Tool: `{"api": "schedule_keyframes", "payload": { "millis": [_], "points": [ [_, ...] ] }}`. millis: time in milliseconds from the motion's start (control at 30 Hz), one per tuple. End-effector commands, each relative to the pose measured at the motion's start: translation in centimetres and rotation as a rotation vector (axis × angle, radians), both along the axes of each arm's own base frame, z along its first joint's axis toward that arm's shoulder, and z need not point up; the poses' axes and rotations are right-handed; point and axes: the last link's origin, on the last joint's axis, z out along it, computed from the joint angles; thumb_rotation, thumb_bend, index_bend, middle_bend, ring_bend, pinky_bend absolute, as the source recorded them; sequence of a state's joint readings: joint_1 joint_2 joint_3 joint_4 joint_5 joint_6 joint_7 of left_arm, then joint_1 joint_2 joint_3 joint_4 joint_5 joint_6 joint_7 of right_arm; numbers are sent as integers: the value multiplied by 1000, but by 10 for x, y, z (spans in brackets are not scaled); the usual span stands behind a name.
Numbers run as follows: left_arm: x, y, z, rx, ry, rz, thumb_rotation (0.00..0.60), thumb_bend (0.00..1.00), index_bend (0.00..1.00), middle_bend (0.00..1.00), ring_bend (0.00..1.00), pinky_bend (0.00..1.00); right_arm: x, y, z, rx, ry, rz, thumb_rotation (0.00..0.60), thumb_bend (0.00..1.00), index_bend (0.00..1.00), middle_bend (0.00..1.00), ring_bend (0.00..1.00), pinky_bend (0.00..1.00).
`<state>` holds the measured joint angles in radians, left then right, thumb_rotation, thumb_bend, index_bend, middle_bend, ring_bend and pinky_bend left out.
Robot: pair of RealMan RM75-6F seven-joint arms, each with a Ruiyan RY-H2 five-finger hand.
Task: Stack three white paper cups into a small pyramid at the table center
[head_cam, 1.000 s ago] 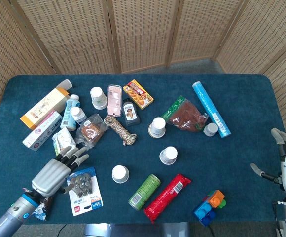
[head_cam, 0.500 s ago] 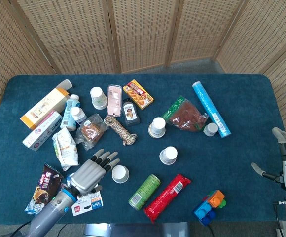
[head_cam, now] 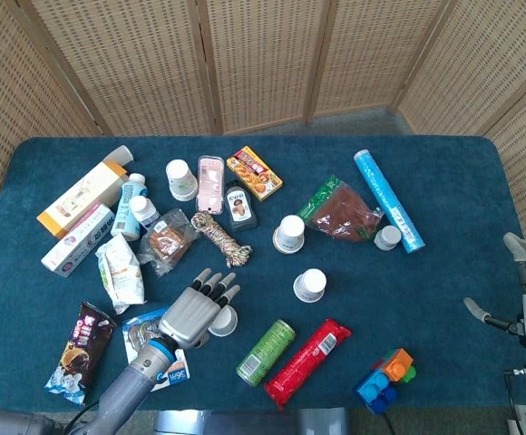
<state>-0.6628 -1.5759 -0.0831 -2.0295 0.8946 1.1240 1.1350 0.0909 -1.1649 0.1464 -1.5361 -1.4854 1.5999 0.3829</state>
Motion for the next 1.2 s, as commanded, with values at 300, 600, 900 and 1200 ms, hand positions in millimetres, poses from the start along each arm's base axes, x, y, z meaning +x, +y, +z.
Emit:
{"api": "schedule_keyframes", "payload": {
  "millis": [300,600,900,1200],
  "points": [
    [12,10,-21,26,31,-14,600,270,0,0,0,32,0,-1,0,0,-1,0,600,141,0,32,84,152],
    [16,11,-33,87,52,-33,600,281,114,113,120,335,-1,-1,1,-1,-4,-1,600,141,0,32,92,152],
    [13,14,-32,117,43,-22,600,285,154,285,277,426,0,-1,0,2,-5,2,600,141,0,34,95,151],
    [11,16,-29,132,12,-23,600,295,239,381,369,495,0,-1,-1,6,-1,1,600,142,0,35,95,152]
  ]
}}
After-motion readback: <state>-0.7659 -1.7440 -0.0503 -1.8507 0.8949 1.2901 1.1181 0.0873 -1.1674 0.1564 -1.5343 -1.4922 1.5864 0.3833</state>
